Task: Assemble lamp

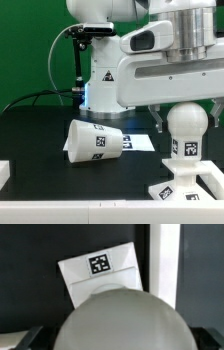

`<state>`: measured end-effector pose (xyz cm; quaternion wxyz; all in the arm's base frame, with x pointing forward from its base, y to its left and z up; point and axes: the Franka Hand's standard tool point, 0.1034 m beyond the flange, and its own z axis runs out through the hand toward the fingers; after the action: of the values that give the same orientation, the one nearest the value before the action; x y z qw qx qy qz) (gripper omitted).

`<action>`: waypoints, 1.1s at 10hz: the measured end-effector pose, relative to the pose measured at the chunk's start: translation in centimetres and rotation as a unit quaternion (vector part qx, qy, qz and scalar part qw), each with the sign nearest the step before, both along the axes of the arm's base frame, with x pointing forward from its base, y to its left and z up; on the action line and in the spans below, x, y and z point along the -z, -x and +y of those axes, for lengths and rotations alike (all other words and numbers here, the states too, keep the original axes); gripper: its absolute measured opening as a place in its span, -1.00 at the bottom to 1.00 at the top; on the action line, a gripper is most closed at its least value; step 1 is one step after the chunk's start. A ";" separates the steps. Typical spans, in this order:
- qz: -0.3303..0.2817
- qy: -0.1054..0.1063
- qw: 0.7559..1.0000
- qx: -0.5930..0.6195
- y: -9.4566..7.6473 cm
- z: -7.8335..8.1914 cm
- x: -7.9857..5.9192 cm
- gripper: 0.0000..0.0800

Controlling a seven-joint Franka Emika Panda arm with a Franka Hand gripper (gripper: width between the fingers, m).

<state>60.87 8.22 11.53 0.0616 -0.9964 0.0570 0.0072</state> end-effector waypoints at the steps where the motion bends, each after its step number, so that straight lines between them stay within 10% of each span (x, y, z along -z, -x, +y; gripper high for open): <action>1: 0.005 0.000 0.999 0.034 0.0 0.0 0.0 0.44; 5: 0.022 0.001 0.974 0.226 -0.1 0.1 0.1 0.44; 8: 0.042 -0.019 0.864 0.501 -0.3 1.4 0.1 0.44; 11: 0.041 -0.022 0.866 0.498 -0.3 1.5 0.1 0.44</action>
Offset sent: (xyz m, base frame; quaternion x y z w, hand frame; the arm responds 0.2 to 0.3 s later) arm -0.0016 -0.0203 -0.0107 -0.0400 0.0182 0.2926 0.9552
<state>61.19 9.70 11.40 0.0761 -0.8329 0.5480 0.0173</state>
